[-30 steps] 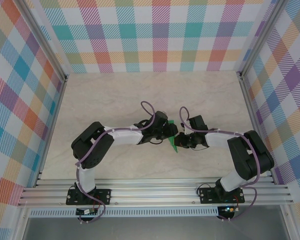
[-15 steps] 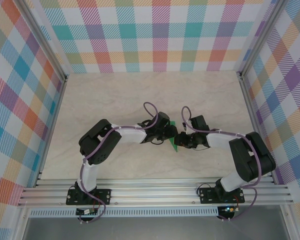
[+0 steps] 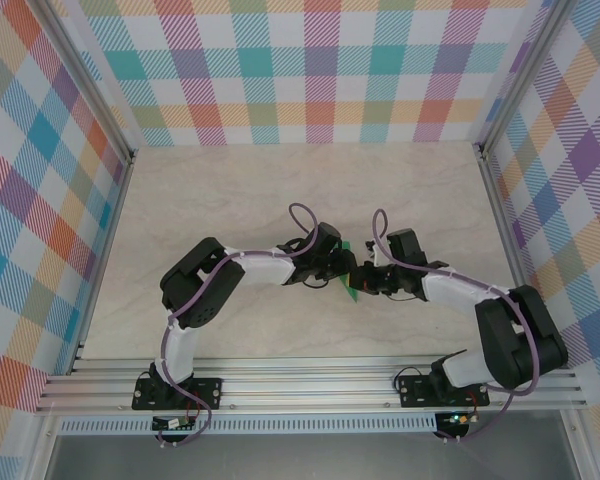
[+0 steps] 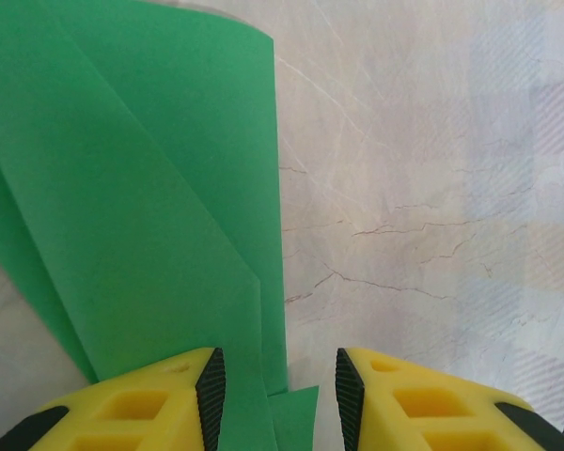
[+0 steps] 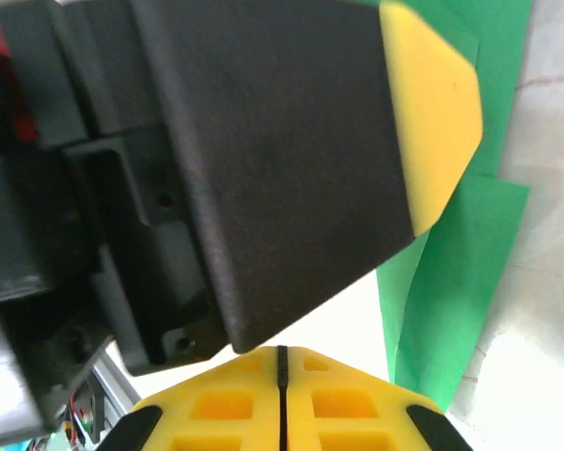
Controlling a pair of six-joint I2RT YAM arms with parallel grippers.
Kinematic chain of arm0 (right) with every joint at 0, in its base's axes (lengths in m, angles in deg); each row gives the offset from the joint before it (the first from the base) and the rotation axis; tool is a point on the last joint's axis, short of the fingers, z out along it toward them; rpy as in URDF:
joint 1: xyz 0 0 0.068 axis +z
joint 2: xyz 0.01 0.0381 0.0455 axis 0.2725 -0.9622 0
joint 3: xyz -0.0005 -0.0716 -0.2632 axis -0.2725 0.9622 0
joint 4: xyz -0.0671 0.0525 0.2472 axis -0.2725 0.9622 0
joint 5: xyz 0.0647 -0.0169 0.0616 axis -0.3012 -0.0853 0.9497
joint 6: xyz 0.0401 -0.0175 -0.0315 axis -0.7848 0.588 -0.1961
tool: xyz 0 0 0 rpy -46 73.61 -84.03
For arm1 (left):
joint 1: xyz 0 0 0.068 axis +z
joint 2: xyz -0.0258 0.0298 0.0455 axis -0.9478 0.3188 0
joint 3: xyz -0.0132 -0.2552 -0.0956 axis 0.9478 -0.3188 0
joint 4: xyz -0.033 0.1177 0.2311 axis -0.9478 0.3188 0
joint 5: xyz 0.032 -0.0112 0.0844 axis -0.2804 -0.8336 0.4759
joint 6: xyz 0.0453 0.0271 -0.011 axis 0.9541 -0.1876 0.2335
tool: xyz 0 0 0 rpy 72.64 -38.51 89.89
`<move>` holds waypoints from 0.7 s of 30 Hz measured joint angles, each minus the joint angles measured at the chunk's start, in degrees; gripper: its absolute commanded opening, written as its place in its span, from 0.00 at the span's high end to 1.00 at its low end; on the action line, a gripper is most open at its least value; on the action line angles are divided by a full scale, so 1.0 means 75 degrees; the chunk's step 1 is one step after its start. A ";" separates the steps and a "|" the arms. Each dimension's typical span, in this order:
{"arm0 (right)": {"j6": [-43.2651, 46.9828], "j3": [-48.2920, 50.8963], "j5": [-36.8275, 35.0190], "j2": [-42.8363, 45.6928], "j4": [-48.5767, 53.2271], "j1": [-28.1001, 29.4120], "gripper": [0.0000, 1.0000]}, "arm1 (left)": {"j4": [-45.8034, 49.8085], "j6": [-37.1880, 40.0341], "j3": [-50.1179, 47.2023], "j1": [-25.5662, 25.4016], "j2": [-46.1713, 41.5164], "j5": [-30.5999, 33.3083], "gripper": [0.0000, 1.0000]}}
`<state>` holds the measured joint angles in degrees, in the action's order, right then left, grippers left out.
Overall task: Fold a paper plane with a square sheet of paper (pick it up from the middle)
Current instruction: Fold the wing for the fifth time at the center of the table.
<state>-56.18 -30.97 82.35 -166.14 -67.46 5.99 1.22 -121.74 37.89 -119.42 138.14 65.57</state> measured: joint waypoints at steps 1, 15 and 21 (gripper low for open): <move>0.0000 0.0000 0.0012 -0.0061 0.0003 0.0000 0.92 | 0.0012 0.0000 0.0009 0.0006 0.0006 -0.0012 0.62; 0.0087 -0.0015 -0.0592 -0.0749 0.0213 0.0000 0.92 | 0.0041 0.0035 0.0131 0.0020 0.0067 -0.0082 0.62; 0.0058 -0.0020 -0.0921 -0.0758 0.0283 -0.0050 0.93 | 0.0076 0.0140 0.0181 0.0020 0.0099 -0.0117 0.62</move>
<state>-55.75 -31.12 75.45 -171.83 -65.34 5.62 1.78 -120.69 39.25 -119.27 138.88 64.69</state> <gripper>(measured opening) 0.077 0.382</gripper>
